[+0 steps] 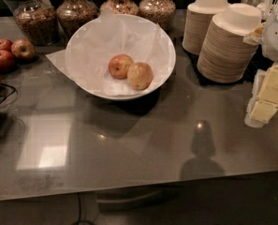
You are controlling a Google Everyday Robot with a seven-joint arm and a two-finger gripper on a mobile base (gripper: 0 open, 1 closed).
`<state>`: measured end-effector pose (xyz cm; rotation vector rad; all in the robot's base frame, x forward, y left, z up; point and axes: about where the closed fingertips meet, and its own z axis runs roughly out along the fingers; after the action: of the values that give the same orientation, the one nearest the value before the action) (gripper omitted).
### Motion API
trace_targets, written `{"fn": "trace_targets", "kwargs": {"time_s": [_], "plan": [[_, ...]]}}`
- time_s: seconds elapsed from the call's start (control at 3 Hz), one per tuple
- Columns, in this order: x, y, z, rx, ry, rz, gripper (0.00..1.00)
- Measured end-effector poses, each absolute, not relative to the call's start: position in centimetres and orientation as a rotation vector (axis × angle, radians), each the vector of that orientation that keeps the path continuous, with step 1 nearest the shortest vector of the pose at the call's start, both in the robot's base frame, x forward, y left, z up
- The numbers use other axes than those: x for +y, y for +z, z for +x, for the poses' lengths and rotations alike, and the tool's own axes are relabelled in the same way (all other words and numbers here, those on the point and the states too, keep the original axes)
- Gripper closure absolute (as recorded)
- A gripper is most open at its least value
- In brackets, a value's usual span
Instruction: Pick apple from white bowl
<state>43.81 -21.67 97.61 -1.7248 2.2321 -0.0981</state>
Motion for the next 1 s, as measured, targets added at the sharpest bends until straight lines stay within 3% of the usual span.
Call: {"fn": "trace_targets", "kwargs": {"time_s": [0.33,1.0], "plan": [[-21.7,97.6,43.8,2.231,-0.099,-1.724,0.0],[-18.1,97.0,49.8,2.064,-0.029,-1.691,0.0]]}}
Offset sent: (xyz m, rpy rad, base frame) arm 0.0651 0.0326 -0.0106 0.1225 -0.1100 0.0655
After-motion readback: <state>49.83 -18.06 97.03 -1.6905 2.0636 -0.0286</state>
